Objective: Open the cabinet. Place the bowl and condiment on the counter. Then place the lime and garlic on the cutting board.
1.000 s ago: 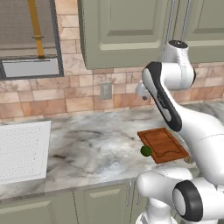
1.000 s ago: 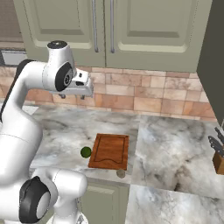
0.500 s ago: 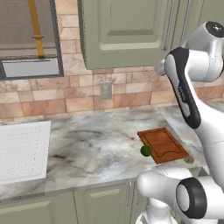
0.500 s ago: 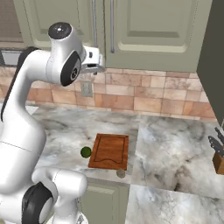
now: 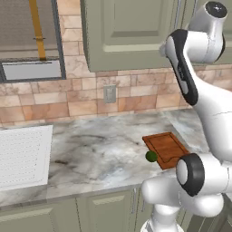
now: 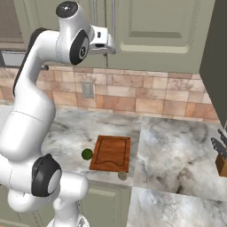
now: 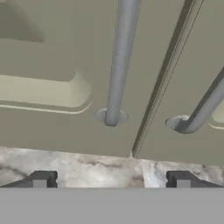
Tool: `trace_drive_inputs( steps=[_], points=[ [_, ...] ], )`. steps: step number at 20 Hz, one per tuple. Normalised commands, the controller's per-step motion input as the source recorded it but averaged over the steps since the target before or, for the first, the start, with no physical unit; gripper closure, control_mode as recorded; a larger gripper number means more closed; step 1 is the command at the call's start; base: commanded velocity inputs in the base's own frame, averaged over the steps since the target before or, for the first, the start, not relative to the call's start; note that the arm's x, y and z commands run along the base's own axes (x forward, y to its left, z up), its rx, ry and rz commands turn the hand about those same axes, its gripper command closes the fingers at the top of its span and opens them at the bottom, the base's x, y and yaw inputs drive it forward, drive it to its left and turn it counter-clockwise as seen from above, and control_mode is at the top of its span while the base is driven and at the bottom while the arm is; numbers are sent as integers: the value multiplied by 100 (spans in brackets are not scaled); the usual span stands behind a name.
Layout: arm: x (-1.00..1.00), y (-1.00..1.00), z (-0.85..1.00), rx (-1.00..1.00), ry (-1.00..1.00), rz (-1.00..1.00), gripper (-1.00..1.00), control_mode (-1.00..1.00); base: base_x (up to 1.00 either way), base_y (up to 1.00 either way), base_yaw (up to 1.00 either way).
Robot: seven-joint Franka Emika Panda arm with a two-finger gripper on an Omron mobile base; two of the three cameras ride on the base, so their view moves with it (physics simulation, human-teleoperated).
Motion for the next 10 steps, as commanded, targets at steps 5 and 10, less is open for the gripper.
trace_drive_inputs(
  steps=[5, 10],
  points=[
    [15, -4, -12, 1, -8, -3, -100, -100, 0, 0, 0],
    [38, -2, 0, 12, -26, -13, -100, -100, 0, 0, 0]
  ],
)
